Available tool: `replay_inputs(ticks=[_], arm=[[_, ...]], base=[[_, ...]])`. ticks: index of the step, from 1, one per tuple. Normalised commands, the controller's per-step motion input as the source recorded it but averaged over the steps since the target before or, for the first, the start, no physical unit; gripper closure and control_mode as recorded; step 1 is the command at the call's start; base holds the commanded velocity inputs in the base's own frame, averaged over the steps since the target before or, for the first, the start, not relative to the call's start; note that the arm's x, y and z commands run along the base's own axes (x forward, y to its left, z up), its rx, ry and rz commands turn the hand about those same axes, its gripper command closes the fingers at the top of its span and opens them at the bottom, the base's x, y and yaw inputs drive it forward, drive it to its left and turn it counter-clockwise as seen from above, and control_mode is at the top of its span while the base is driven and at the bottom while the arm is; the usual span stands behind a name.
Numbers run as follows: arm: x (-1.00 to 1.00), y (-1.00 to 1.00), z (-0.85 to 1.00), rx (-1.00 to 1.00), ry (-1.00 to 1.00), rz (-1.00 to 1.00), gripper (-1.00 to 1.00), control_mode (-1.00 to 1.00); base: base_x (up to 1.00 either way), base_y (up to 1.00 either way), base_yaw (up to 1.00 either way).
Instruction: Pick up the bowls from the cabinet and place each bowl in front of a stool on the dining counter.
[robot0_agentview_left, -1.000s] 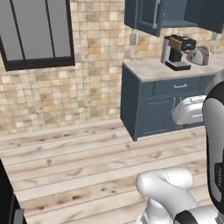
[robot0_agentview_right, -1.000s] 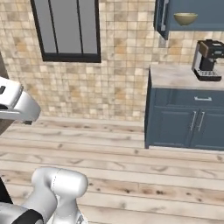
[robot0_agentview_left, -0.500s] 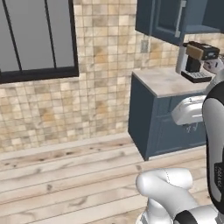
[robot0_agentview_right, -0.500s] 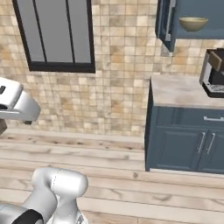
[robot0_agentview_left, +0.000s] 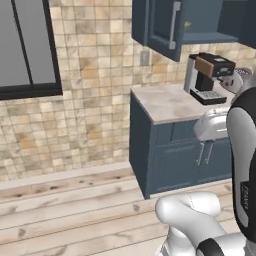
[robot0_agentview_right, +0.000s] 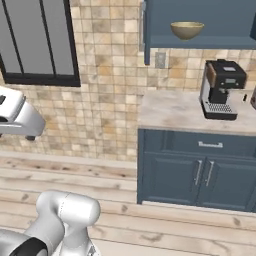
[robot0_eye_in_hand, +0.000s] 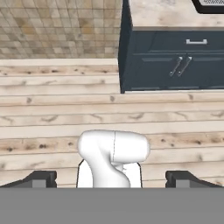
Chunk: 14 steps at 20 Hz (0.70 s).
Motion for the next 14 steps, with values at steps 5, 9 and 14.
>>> replay_inputs(ticks=[5, 9, 14], arm=[[0.00, 0.00, 0.00, 0.00, 0.00, 0.00, -1.00, 1.00], [0.00, 0.00, 0.00, 0.00, 0.00, 0.00, -1.00, 1.00], [0.00, 0.00, 0.00, 0.00, 0.00, 0.00, -1.00, 1.00]], base=[[0.01, -1.00, 0.03], [0.18, -1.00, 0.03], [0.49, -0.99, 0.02]])
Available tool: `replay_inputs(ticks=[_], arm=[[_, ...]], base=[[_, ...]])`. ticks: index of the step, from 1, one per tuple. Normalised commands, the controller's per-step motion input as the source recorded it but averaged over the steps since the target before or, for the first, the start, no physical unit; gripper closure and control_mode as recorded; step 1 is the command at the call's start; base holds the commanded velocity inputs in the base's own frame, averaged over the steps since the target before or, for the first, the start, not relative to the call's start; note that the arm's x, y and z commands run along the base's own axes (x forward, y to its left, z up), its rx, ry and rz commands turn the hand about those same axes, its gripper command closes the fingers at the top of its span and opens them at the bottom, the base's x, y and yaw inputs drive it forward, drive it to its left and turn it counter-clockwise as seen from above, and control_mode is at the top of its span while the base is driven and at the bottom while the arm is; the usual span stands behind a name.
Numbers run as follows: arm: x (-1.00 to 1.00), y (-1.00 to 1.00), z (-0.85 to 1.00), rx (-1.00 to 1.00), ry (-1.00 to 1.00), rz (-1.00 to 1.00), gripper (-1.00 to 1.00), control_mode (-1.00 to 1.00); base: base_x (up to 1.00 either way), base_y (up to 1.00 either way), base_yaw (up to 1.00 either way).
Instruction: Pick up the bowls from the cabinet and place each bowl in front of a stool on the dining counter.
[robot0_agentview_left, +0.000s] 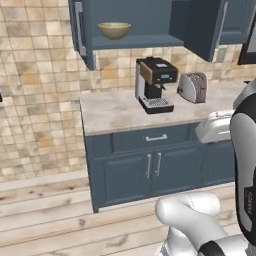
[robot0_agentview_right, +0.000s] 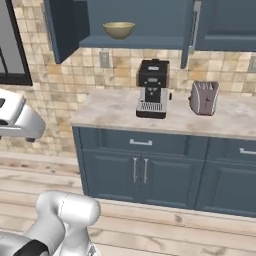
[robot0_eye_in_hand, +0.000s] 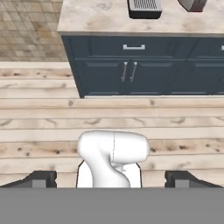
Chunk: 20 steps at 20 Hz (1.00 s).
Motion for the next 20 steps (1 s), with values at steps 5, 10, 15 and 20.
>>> replay_inputs(ticks=[5, 10, 15, 20], arm=[[0.00, 0.00, 0.00, 0.00, 0.00, 0.00, -1.00, 1.00], [0.00, 0.00, 0.00, 0.00, 0.00, 0.00, -1.00, 1.00], [0.00, 0.00, 0.00, 0.00, 0.00, 0.00, -1.00, 1.00], [0.00, 0.00, 0.00, 0.00, 0.00, 0.00, -1.00, 1.00]], base=[[0.72, -0.55, 0.00], [0.83, -0.01, -0.01], [0.80, 0.01, -0.02], [0.70, 0.00, -0.02]])
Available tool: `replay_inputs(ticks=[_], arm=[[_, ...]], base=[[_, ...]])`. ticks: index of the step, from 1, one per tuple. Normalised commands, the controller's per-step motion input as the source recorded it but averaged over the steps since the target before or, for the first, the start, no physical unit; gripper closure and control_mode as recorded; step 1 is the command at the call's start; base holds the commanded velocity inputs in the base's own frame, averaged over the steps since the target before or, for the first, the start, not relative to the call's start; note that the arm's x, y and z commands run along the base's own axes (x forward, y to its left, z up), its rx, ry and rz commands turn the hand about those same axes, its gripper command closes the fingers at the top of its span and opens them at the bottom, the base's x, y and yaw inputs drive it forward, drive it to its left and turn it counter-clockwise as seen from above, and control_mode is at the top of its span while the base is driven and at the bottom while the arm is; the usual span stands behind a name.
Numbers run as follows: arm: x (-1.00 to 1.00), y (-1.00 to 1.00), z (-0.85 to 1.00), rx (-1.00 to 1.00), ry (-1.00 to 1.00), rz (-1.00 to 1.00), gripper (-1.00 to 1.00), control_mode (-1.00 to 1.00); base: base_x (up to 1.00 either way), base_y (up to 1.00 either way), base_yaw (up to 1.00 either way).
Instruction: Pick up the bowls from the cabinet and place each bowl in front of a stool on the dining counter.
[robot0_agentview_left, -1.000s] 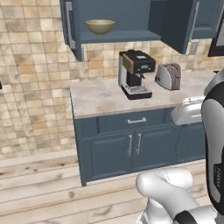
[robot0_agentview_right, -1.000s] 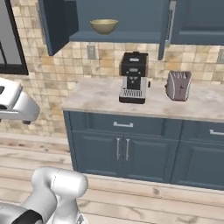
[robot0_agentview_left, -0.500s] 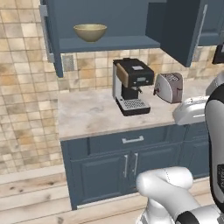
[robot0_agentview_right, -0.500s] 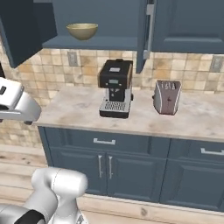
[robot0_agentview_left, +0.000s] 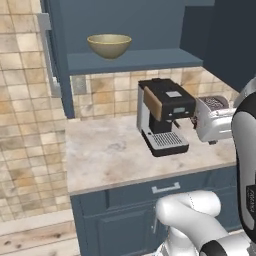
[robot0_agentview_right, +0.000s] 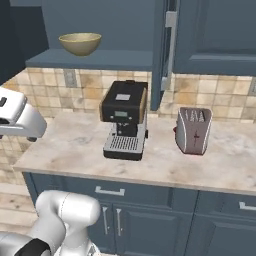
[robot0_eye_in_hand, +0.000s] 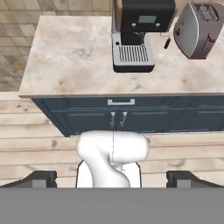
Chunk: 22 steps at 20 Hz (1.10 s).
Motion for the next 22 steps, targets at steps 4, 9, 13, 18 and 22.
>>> replay_inputs(ticks=[4, 9, 13, 18, 22], arm=[[0.00, 0.00, 0.00, 0.00, 0.00, 0.00, -1.00, 1.00], [0.00, 0.00, 0.00, 0.00, 0.00, 0.00, -1.00, 1.00], [0.00, 0.00, 0.00, 0.00, 0.00, 0.00, -1.00, 1.00], [0.00, 0.00, 0.00, 0.00, 0.00, 0.00, -1.00, 1.00], [0.00, 0.00, 0.00, 0.00, 0.00, 0.00, -1.00, 1.00]], base=[[0.63, 0.00, -0.02], [0.26, 0.11, -0.05], [0.08, 0.38, -0.09], [0.03, 0.38, -0.10], [0.17, 0.11, -0.06]])
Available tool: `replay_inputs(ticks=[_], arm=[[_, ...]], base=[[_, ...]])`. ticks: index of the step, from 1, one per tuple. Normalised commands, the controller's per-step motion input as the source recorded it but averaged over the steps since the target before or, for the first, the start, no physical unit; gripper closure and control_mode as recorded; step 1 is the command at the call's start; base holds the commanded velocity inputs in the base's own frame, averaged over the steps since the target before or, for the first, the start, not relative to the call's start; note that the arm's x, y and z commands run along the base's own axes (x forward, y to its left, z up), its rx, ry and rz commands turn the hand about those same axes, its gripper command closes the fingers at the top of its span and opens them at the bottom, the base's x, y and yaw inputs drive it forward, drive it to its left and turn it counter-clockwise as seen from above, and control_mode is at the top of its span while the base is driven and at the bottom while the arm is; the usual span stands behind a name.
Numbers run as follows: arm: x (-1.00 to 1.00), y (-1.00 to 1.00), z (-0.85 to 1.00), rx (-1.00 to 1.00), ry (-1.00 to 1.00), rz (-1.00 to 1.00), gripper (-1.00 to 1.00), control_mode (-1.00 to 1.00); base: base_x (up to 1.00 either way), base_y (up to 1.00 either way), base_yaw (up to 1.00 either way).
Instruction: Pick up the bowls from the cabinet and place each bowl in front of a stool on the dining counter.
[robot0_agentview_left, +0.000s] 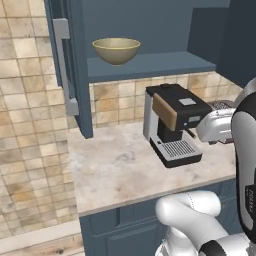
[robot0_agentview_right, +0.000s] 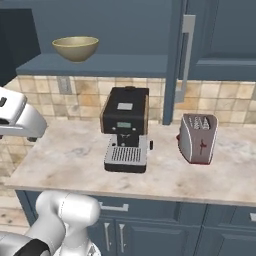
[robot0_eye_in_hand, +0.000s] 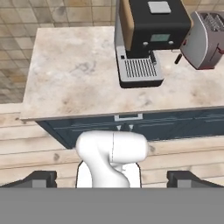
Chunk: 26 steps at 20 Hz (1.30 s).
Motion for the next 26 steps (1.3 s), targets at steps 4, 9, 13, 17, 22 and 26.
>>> replay_inputs(ticks=[4, 9, 13, 17, 22, 26], arm=[[0.00, 0.00, 0.00, 0.00, 0.00, 0.00, -1.00, 1.00], [0.00, 0.00, 0.00, 0.00, 0.00, 0.00, -1.00, 1.00], [0.00, 0.00, 0.00, 0.00, 0.00, 0.00, -1.00, 1.00], [0.08, 0.00, 0.00, 0.04, 0.01, -0.01, -1.00, -1.00], [0.01, 0.00, 0.23, 0.19, 0.00, -0.06, -1.00, -1.00], [0.00, 0.00, 0.29, 0.27, 0.00, -0.06, -1.00, -1.00]], base=[[0.37, 0.00, -0.04], [0.41, 0.00, 0.00], [0.39, 0.00, -0.01], [0.13, 0.00, 0.00], [0.00, 0.00, 0.00], [0.00, 0.00, 0.00]])
